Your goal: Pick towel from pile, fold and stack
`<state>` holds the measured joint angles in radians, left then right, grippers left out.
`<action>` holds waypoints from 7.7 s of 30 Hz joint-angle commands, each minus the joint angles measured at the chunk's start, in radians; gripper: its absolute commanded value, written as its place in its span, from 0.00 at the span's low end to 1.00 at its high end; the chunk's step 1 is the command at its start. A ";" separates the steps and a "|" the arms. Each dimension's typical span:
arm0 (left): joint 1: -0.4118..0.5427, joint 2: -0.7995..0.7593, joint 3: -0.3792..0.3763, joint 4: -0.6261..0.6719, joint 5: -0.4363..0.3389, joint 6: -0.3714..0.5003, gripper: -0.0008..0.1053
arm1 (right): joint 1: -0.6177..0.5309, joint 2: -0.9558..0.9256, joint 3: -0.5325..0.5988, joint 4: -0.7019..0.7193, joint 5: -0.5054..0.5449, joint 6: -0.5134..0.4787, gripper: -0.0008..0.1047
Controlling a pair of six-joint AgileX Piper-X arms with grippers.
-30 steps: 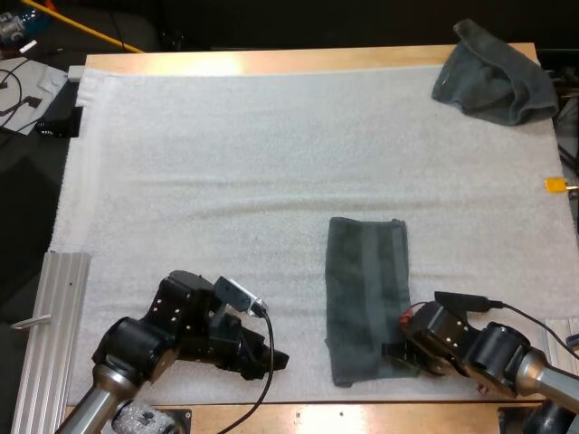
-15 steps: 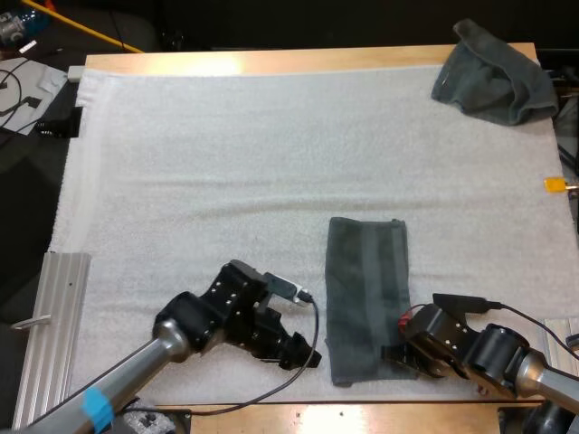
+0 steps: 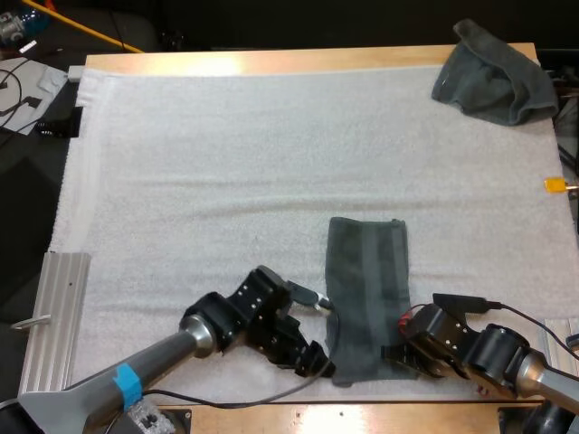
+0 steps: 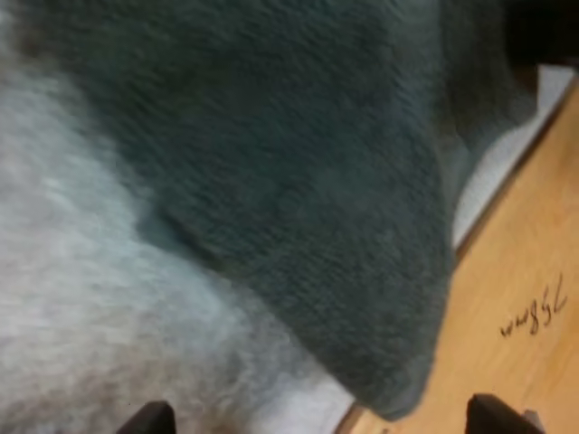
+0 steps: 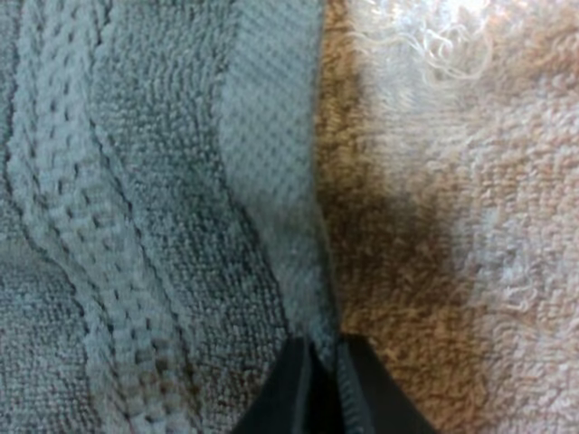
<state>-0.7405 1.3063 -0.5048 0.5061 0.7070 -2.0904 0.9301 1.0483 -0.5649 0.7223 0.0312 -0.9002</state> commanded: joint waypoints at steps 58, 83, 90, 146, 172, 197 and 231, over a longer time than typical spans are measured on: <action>-0.231 -0.121 -0.094 0.234 -0.106 0.019 0.01 | -0.001 -0.066 -0.031 0.077 -0.036 -0.046 0.01; -0.232 -0.110 -0.093 0.138 -0.210 0.111 0.44 | -0.002 -0.137 -0.033 0.096 -0.050 -0.017 0.01; -0.275 -0.063 -0.093 0.100 -0.273 0.113 0.48 | -0.001 -0.144 -0.035 0.095 -0.048 -0.018 0.01; -0.331 -0.004 -0.210 0.321 -0.421 0.141 0.01 | -0.002 -0.144 -0.097 0.167 -0.061 -0.082 0.01; -0.285 -0.240 -0.283 0.395 -0.420 0.175 0.06 | -0.014 -0.178 -0.243 0.286 -0.079 -0.027 0.01; -0.294 0.046 -0.279 0.264 -0.448 0.216 0.49 | -0.079 -0.180 -0.237 0.261 -0.083 -0.032 0.01; -0.299 0.175 -0.306 0.304 -0.393 0.204 0.02 | -0.080 -0.182 -0.237 0.252 -0.077 -0.029 0.01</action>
<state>-1.0422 1.4728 -0.7872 0.7803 0.3273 -1.8786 0.8515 0.8722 -0.7967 0.9688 -0.0571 -0.9280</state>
